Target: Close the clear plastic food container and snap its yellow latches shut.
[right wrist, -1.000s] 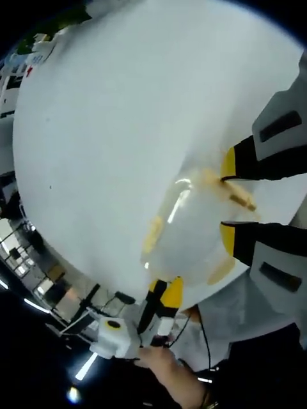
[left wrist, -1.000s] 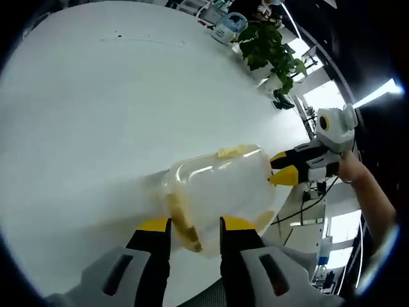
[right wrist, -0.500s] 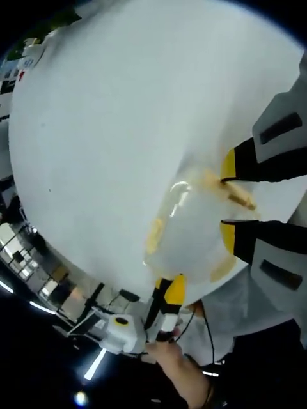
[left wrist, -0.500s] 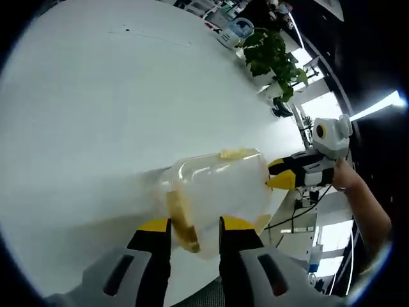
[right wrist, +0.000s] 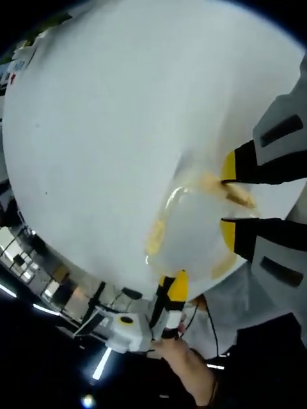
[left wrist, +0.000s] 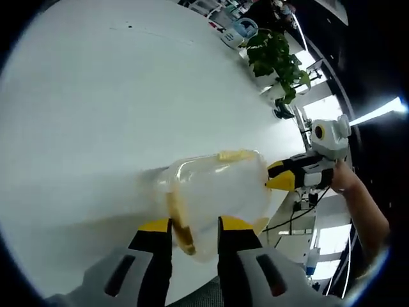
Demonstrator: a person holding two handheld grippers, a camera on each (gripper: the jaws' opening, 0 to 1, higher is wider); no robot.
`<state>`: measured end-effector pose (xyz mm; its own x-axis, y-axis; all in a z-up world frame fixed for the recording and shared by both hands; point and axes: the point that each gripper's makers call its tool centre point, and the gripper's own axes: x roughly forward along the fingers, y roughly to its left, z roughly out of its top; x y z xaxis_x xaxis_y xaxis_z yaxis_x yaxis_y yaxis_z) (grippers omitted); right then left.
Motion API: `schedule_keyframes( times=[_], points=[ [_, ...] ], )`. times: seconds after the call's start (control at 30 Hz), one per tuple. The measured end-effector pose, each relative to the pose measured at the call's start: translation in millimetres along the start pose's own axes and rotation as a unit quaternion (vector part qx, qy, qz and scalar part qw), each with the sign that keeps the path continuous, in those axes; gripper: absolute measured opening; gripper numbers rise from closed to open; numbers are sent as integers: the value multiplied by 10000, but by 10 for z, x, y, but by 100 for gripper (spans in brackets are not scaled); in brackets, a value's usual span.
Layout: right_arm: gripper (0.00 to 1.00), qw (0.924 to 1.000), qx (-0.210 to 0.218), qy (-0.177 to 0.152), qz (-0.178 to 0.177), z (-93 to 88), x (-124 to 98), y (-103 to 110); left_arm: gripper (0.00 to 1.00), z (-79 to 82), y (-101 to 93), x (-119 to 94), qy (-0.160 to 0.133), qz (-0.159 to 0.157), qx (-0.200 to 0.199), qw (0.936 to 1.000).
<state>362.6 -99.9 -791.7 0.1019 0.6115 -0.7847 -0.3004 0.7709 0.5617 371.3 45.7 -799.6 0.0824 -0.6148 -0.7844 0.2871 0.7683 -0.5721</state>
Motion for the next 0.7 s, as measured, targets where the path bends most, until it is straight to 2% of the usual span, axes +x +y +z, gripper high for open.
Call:
schedule_keyframes(
  times=[0.03, 0.23, 0.43, 0.7],
  points=[
    [14, 9998, 42, -127, -156, 52, 7, -49, 25, 7, -17, -5, 4, 7, -1, 10000],
    [16, 9997, -109, -97, -211, 17, 8, -8, 27, 2, -19, 0, 35, 29, 44, 10000],
    [17, 9997, -68, -68, -236, 0, 7, -15, 28, -4, -16, -3, -47, -3, -13, 10000],
    [18, 9997, -95, -63, -235, -37, -2, 14, 29, -9, -22, -6, -20, -43, -40, 10000]
  ],
)
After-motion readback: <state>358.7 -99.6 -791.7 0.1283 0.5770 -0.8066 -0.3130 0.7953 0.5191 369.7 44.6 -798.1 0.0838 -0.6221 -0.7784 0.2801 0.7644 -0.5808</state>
